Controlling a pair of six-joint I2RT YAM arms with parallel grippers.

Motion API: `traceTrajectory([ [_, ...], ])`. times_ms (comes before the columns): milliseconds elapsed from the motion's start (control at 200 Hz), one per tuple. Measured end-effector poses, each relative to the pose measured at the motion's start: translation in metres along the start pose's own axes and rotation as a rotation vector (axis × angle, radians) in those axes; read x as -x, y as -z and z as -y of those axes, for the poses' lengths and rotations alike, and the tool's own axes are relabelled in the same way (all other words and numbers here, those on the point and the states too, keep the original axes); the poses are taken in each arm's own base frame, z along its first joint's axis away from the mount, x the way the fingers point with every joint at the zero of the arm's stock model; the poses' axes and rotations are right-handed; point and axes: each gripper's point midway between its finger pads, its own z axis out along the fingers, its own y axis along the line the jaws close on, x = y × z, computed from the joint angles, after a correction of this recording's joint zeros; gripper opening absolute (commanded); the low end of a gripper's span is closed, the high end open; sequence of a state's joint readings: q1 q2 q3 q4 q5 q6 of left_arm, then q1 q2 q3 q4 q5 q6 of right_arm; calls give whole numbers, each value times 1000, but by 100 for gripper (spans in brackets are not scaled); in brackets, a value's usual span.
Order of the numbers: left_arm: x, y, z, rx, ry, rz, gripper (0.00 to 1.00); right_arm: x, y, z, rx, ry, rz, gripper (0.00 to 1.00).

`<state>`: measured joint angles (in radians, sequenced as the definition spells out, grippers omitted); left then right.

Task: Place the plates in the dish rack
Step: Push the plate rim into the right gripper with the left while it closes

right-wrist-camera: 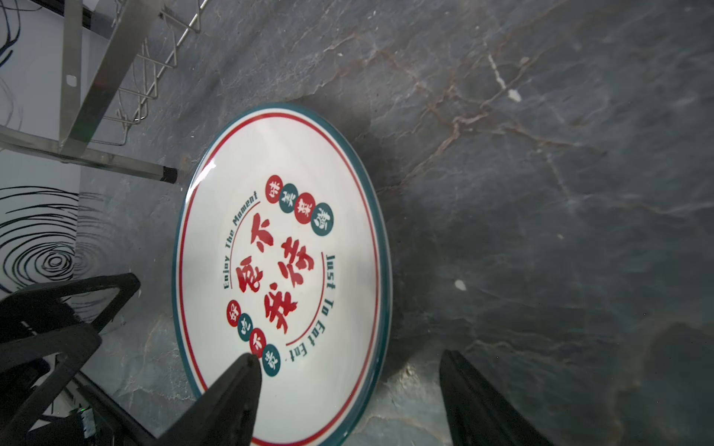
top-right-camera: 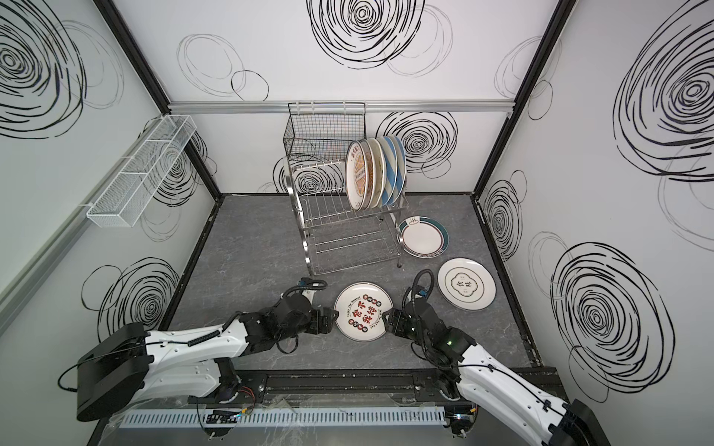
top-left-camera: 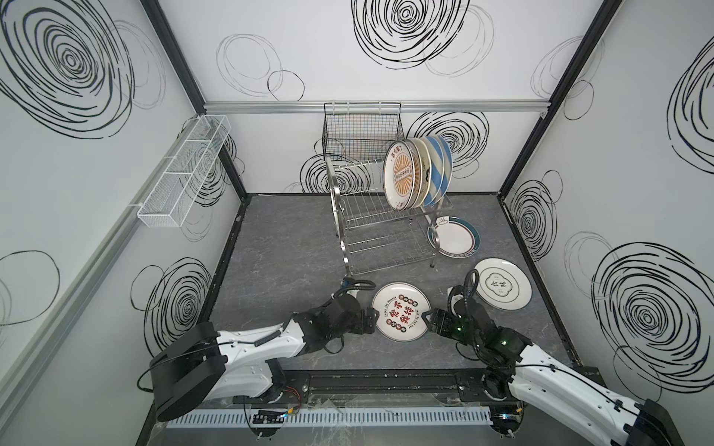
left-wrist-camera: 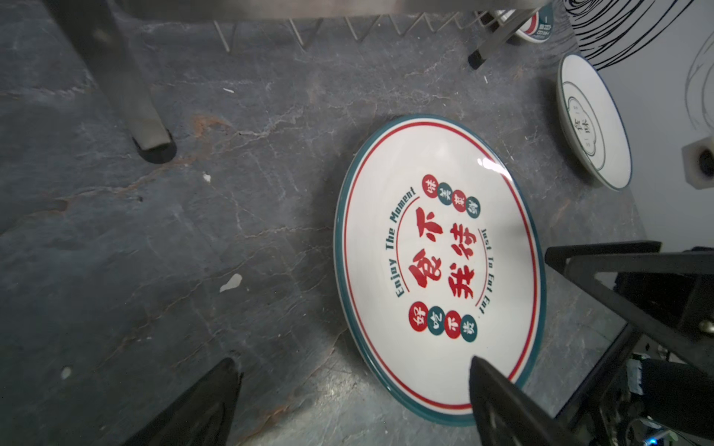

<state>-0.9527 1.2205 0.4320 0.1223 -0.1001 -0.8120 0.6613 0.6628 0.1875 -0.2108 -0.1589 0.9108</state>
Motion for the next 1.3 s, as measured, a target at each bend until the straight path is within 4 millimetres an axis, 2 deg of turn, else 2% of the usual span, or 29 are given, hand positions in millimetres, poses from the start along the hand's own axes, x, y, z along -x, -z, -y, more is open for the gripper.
traceTrajectory([
  [385,-5,-14,12,-58,0,-23,96,-3,-15,3,45,11,-39,68],
  [575,-9,-20,15,-60,-24,-49,96,-3,-20,-2,74,21,-44,63],
  [770,-4,-24,26,-81,-53,-52,96,-3,-24,-2,86,21,-47,51],
  [956,-9,-27,28,-93,-60,-80,96,-2,-30,-3,108,3,-41,42],
  [1096,-12,-30,30,-104,-60,-93,96,0,-32,-2,111,-19,-39,39],
  [1301,-18,-31,33,-117,-67,-111,96,0,-33,1,126,-59,-42,25],
])
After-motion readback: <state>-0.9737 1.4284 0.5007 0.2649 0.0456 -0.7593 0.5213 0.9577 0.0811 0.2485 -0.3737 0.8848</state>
